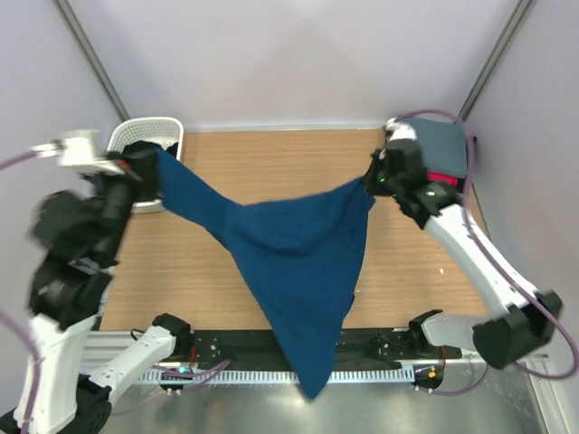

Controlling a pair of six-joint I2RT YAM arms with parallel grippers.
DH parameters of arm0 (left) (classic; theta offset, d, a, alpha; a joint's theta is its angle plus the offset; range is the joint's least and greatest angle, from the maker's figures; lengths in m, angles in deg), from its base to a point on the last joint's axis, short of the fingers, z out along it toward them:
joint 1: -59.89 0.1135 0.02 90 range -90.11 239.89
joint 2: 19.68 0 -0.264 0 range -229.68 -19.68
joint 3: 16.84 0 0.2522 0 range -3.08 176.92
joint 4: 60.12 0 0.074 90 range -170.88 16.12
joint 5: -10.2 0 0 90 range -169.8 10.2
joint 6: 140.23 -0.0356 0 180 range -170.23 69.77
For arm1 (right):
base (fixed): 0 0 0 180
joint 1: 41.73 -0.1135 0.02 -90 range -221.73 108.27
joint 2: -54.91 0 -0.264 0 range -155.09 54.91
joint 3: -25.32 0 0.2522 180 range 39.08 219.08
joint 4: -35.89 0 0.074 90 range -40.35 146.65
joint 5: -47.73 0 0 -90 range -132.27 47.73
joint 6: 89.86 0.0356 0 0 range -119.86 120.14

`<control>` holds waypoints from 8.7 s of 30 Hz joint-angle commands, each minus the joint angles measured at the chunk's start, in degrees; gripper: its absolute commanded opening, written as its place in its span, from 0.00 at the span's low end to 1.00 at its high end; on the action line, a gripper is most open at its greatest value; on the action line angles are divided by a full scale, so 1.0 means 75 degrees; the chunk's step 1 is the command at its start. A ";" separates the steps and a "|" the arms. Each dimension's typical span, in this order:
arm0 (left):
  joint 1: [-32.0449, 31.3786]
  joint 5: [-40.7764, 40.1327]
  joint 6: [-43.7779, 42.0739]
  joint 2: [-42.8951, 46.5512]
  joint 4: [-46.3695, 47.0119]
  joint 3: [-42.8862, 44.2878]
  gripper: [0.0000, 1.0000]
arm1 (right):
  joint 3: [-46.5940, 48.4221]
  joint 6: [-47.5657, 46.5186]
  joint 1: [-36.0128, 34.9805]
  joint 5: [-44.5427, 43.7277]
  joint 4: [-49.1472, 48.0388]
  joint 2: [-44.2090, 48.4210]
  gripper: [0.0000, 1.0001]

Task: Fold and stack the t-shirts
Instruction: Flatten the tshirt out

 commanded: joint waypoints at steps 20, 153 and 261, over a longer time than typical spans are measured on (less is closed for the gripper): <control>0.0064 -0.3403 0.3364 0.0614 0.1062 -0.6442 0.00 | 0.2429 -0.1152 -0.0716 -0.0108 -0.0622 -0.5548 0.91; 0.0954 0.1144 -0.0996 -0.3712 -0.0391 0.5687 0.00 | 0.6718 -0.2430 0.0184 -0.1764 0.0422 -0.0614 0.01; 0.0380 0.2236 0.4301 -0.6288 0.3101 -0.5797 0.59 | -0.3031 0.1612 0.1532 -0.0427 -0.1815 -0.2347 0.84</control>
